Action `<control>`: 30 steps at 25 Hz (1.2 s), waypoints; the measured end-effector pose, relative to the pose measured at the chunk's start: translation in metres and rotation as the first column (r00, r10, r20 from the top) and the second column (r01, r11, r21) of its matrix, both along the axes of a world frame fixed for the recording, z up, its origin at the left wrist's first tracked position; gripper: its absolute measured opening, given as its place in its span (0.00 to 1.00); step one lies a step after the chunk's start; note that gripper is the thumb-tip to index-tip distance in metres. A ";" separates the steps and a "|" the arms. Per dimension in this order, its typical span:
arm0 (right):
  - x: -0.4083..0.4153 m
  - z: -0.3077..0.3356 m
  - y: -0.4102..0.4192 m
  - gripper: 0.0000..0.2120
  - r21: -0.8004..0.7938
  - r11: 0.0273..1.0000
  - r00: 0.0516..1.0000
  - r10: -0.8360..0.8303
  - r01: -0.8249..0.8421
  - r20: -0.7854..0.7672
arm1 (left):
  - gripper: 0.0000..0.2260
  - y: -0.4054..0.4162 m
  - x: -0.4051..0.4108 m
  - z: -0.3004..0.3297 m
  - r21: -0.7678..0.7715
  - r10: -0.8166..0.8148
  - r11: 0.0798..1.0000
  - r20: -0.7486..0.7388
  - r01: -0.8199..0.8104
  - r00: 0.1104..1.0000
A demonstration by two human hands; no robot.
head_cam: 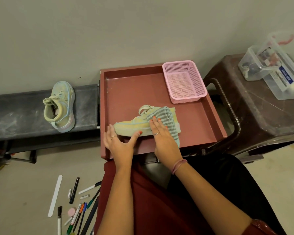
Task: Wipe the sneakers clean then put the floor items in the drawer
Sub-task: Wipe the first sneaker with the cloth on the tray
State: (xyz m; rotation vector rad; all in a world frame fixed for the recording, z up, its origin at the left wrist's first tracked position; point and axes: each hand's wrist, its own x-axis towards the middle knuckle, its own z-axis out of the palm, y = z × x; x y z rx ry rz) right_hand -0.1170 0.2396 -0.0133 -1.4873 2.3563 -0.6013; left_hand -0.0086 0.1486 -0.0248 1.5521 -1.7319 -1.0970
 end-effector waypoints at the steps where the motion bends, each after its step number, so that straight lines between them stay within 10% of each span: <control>1: 0.001 0.004 -0.003 0.37 0.007 1.000 0.999 0.029 -0.029 0.016 | 0.47 -0.001 0.001 -0.001 0.039 -0.007 0.999 -0.036 0.008 0.999; 13: 0.010 0.036 -0.110 0.32 0.277 0.826 0.837 0.536 -0.491 -0.115 | 0.40 -0.013 0.013 -0.014 0.028 -0.107 0.993 -0.187 0.115 0.976; 19: -0.003 0.012 -0.047 0.32 0.124 0.799 0.747 0.596 -0.589 -0.293 | 0.38 -0.011 0.011 -0.011 -0.006 -0.099 0.995 -0.106 0.099 0.989; 26: -0.041 -0.038 0.033 0.42 0.068 0.956 0.847 0.285 -0.286 -0.449 | 0.45 -0.010 0.008 0.001 0.055 -0.080 0.995 -0.101 0.086 0.992; 30: -0.051 -0.038 0.045 0.45 -0.043 0.998 0.997 -0.052 0.050 -0.052 | 0.46 -0.010 0.007 0.007 0.083 -0.124 0.988 -0.057 0.128 0.991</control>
